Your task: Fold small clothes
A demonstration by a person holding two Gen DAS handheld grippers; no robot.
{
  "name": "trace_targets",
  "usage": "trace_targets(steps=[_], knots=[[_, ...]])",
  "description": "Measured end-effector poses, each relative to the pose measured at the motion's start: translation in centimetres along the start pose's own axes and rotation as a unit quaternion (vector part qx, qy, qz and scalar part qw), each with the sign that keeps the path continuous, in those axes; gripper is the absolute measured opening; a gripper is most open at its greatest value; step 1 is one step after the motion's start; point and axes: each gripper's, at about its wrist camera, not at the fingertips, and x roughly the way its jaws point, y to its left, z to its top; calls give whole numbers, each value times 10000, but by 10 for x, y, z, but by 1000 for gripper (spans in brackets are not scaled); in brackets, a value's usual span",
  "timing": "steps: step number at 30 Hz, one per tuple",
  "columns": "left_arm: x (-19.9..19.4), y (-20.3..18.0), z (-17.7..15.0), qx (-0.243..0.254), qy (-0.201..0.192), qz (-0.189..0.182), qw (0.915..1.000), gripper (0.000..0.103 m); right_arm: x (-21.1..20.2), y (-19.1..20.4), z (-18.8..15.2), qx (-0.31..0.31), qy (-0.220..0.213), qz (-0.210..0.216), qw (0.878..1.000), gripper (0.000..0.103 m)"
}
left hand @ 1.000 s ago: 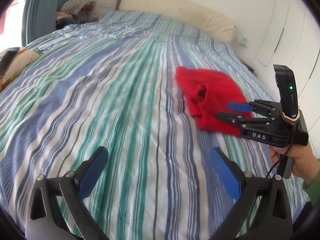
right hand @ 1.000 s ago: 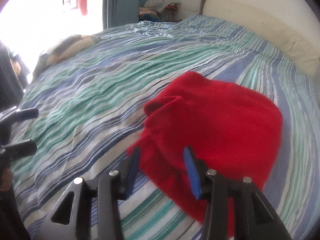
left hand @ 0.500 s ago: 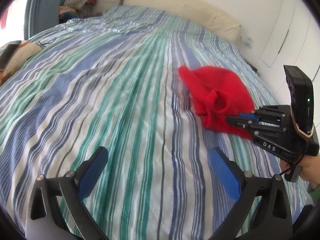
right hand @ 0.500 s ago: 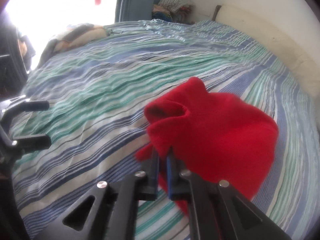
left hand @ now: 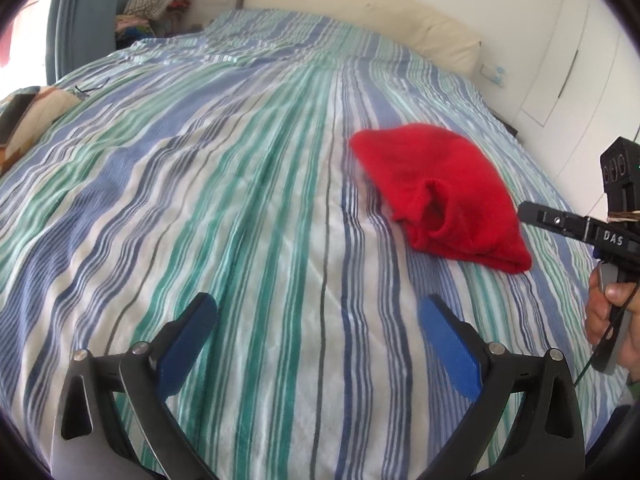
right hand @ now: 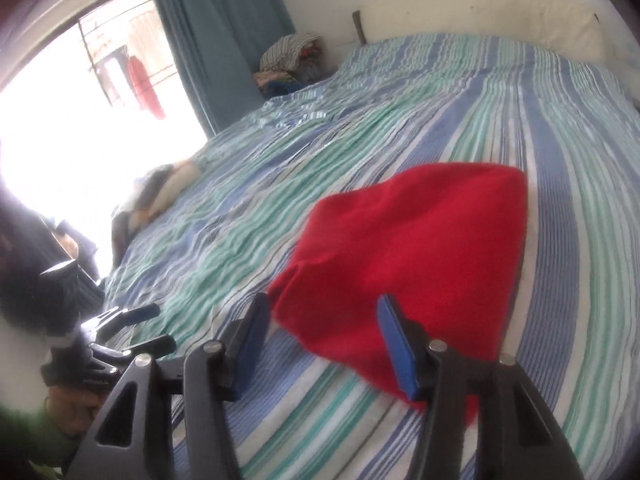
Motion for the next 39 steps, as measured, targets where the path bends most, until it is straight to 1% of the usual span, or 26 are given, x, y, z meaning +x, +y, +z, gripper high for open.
trace_targets(steps=[1, 2, 3, 4, 6, 9, 11, 12, 13, 15, 16, 18, 19, 20, 22, 24, 26, 28, 29, 30, 31, 32, 33, 34, 36, 39], knots=[[2, -3, -1, 58, 19, 9, 10000, 102, 6, -8, -6, 98, 179, -142, 9997, 55], [3, -6, -2, 115, 34, 34, 9999, 102, 19, -17, -17, 192, 502, -347, 9979, 55], [4, -8, -4, 173, 53, 71, 9998, 102, 36, -28, -31, 306, 971, -566, 9932, 54], [5, -8, -6, 227, 70, 117, 9996, 102, 47, -35, -44, 371, 1220, -686, 9895, 50], [6, -9, -9, 329, 95, 230, 9991, 102, 32, -29, -53, 276, 751, -690, 9944, 49], [10, -9, -11, 364, 197, 278, 9988, 102, 3, -18, -53, 383, 391, -624, 9965, 50], [11, -10, -10, 281, 252, 165, 9992, 102, -13, -10, -59, 252, 218, -731, 9968, 58], [11, -10, -9, 189, 271, 4, 9995, 102, -19, -8, -63, 175, 167, -833, 9962, 65], [11, -10, -6, 55, 293, -324, 9990, 102, -24, -6, -67, 113, 129, -939, 9954, 69], [16, -15, 11, -223, 408, -1154, 9922, 102, -32, -9, -73, 96, 79, -1093, 9939, 71], [20, -19, 24, -288, 466, -1391, 9888, 102, -36, -13, -75, 147, 57, -1140, 9934, 71], [32, -31, 54, -208, 473, -1638, 9851, 102, -39, -26, -66, 352, 13, -1116, 9931, 71], [46, -36, 69, -100, 572, -1668, 9843, 102, -42, -35, -58, 495, -58, -1107, 9926, 71], [64, -41, 82, 3, 745, -1570, 9848, 102, -44, -44, -48, 646, -182, -1083, 9918, 71], [102, -46, 103, 66, 1091, -1298, 9855, 102, -45, -65, -26, 988, -389, -897, 9903, 84], [131, -52, 116, 76, 1303, -1226, 9838, 102, -31, -88, -4, 1422, -396, -657, 9869, 86], [148, -61, 123, 58, 1390, -1298, 9817, 101, -8, -113, 12, 1851, -227, -393, 9817, 86], [157, -73, 124, -30, 1393, -1663, 9762, 100, 19, -132, 24, 2173, -166, -236, 9757, 86], [162, -80, 122, -58, 1422, -1780, 9737, 98, 34, -138, 28, 2305, -128, -56, 9730, 86], [167, -85, 119, -42, 1514, -1741, 9730, 77, 51, -143, 30, 2431, -62, 155, 9699, 86], [174, -90, 115, 51, 1628, -1519, 9749, 46, 70, -147, 30, 2537, 106, 368, 9665, 82], [178, -92, 112, 119, 1636, -1334, 9774, 39, 87, -148, 29, 2586, 310, 398, 9647, 72], [177, -90, 112, 51, 1573, -1375, 9779, 32, 96, -145, 27, 2541, 390, 224, 9661, 49], [174, -86, 115, -63, 1530, -1506, 9767, 26, 100, -140, 28, 2436, 406, 26, 9690, 44], [156, -85, 124, -56, 1347, -1683, 9765, 24, 93, -124, 38, 2103, 281, -200, 9770, 36], [115, -94, 150, 215, 852, -1833, 9791, 24, 62, -90, 63, 1319, -105, -417, 9903, 33]])
